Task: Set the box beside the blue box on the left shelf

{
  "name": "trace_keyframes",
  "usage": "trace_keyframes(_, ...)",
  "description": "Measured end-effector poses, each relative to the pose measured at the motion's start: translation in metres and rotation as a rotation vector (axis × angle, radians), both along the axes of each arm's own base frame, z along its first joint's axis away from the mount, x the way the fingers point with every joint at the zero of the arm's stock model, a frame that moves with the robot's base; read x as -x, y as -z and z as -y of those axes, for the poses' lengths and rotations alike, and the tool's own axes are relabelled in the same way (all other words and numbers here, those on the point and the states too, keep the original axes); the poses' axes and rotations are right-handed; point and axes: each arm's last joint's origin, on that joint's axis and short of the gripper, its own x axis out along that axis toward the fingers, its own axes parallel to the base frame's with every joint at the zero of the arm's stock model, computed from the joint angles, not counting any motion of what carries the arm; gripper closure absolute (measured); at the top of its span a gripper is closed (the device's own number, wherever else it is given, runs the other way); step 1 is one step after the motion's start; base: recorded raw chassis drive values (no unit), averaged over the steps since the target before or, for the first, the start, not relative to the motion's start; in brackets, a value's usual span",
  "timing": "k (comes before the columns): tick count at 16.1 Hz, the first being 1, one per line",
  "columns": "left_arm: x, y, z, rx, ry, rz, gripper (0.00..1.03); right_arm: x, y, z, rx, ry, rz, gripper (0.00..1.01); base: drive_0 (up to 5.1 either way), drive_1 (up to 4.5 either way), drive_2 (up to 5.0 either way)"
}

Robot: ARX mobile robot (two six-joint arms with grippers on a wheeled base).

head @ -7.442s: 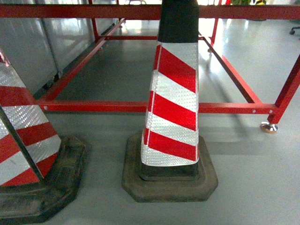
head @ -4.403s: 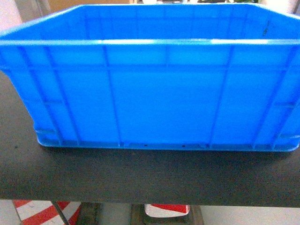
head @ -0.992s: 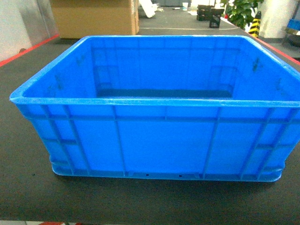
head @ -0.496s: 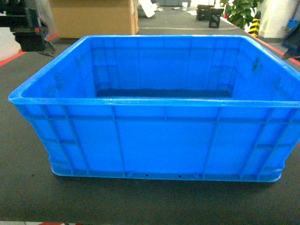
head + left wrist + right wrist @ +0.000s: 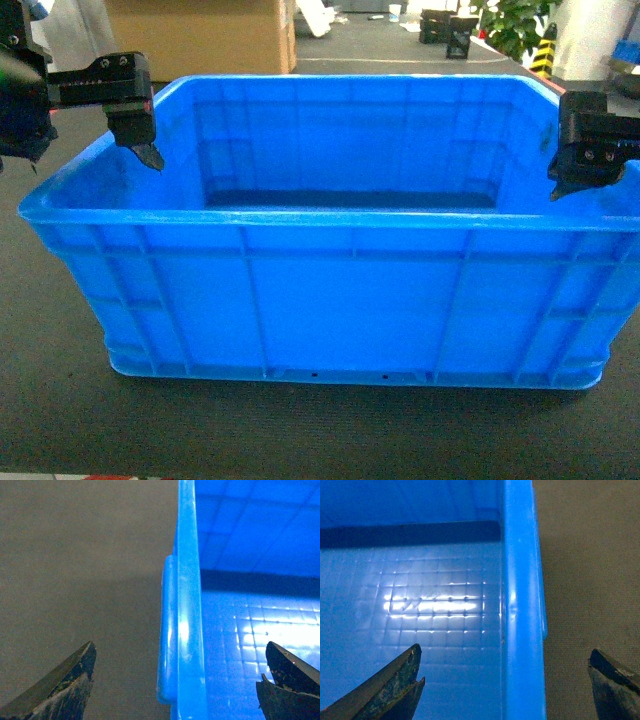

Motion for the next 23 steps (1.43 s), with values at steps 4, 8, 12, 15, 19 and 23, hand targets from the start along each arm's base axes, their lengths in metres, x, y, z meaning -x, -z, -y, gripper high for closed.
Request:
trace_keyframes(4, -0.001, 0.008, 0.004, 0.016, 0.009, -0.094, 0.05, -0.001, 0.001, 0.000, 0.007, 0.007, -0.002, 0.03, 0.0, 0.00, 0.0)
trace_keyframes(8, 0.000, 0.010, 0.008, -0.020, 0.004, -0.155, 0.05, -0.002, 0.000, 0.000, 0.007, 0.006, 0.000, 0.03, 0.0, 0.00, 0.0)
trace_keyframes(12, 0.000, 0.016, 0.012, -0.039, 0.024, -0.185, 0.51, -0.003, 0.002, -0.001, 0.010, 0.002, -0.005, 0.46, 0.0, 0.00, 0.0)
trace_keyframes(15, 0.002, 0.011, 0.011, -0.040, -0.002, -0.141, 0.83, -0.002, -0.005, -0.005, 0.013, -0.011, 0.038, 0.81, 0.0, 0.00, 0.0)
trace_keyframes(19, 0.025, -0.002, 0.015, -0.031, -0.042, -0.008, 0.88, 0.018, -0.026, -0.010, -0.023, -0.006, 0.193, 0.91, 0.0, 0.00, 0.0)
trace_keyframes(23, 0.056, -0.059, 0.019, 0.012, -0.068, 0.434, 0.89, 0.047, -0.063, -0.010, -0.033, 0.026, 0.514, 0.92, 0.0, 0.00, 0.0)
